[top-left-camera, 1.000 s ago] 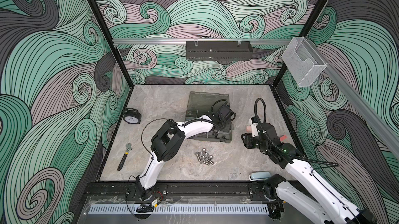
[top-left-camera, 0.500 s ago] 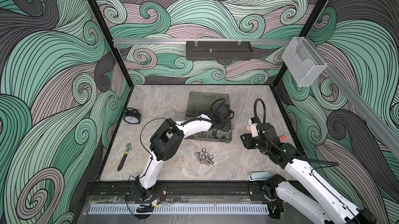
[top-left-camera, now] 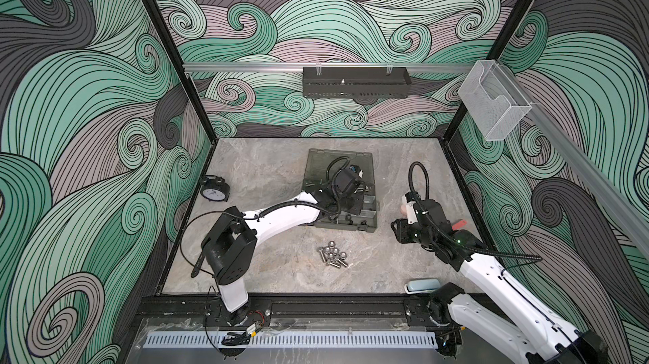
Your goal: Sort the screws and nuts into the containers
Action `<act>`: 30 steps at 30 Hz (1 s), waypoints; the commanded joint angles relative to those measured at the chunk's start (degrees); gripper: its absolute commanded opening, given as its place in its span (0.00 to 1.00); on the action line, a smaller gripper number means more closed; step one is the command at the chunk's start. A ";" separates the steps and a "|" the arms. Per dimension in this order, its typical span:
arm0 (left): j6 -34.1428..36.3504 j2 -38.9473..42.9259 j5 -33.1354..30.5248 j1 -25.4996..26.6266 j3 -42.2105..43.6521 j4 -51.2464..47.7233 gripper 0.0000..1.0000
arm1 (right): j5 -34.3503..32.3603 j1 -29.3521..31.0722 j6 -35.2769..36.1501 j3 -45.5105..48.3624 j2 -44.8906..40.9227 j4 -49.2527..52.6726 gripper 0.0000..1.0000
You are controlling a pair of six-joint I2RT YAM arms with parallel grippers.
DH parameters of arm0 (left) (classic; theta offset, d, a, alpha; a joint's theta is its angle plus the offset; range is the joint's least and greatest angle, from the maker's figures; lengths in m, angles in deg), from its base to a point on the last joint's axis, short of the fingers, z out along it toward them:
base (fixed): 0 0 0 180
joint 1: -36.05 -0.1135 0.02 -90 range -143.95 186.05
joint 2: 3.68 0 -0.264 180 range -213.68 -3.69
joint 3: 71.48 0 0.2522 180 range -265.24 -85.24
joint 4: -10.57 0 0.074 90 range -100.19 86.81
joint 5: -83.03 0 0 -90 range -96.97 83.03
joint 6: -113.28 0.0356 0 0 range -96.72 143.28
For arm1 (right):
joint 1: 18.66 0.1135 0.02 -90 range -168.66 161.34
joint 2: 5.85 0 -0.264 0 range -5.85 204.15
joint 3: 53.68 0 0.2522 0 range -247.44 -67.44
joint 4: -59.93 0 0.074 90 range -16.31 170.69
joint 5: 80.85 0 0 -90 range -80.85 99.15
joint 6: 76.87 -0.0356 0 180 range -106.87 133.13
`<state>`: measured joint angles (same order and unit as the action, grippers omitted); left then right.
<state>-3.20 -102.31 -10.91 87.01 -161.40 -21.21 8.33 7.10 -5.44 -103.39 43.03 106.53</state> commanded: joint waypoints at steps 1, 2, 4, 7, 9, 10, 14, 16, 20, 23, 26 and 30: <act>-1.93 4.93 -3.83 -0.71 1.57 -2.84 0.39 | 1.70 0.42 -1.01 -2.03 1.55 3.18 0.43; -2.60 6.03 -4.51 -0.74 2.18 -4.20 0.39 | 2.20 0.75 -1.38 -2.67 1.99 3.81 0.43; -2.96 9.21 -5.29 -0.81 4.63 -5.81 0.39 | 2.73 2.13 -1.70 -3.56 3.11 4.21 0.43; -3.32 14.21 -6.81 -0.83 9.37 -6.82 0.39 | 1.83 5.21 -1.21 -3.14 4.87 2.53 0.43; -3.72 18.31 -7.35 -0.81 13.07 -6.64 0.39 | -0.04 8.05 -1.23 -2.27 5.90 0.51 0.43; -4.41 20.63 -7.62 -0.79 14.92 -6.90 0.39 | -1.37 9.92 -2.09 -2.18 6.39 0.45 0.43; -6.91 28.24 -9.33 -0.77 23.23 -8.03 0.39 | -5.71 18.14 -8.19 -2.20 5.98 0.85 0.43; -8.88 32.37 -10.81 -0.83 28.11 -8.25 0.39 | -7.82 22.36 -11.39 -1.18 5.10 0.45 0.43; -12.04 41.12 -10.96 -0.84 33.80 -11.01 0.39 | -11.33 29.06 -15.23 -0.42 4.08 2.78 0.42; -13.51 48.28 -12.09 -0.81 38.52 -11.29 0.40 | -12.71 32.62 -16.94 0.38 3.81 4.20 0.42; -13.49 54.93 -11.85 -0.83 43.66 -9.48 0.41 | -13.29 35.47 -18.20 1.05 3.95 4.10 0.42; -15.99 62.24 -12.85 -0.81 47.76 -11.20 0.41 | -14.55 39.43 -19.56 1.05 5.01 3.97 0.42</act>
<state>-16.38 -43.04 -21.86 86.37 -114.56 -30.74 -3.25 44.45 -22.60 -102.75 47.51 109.56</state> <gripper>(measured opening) 0.413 0.421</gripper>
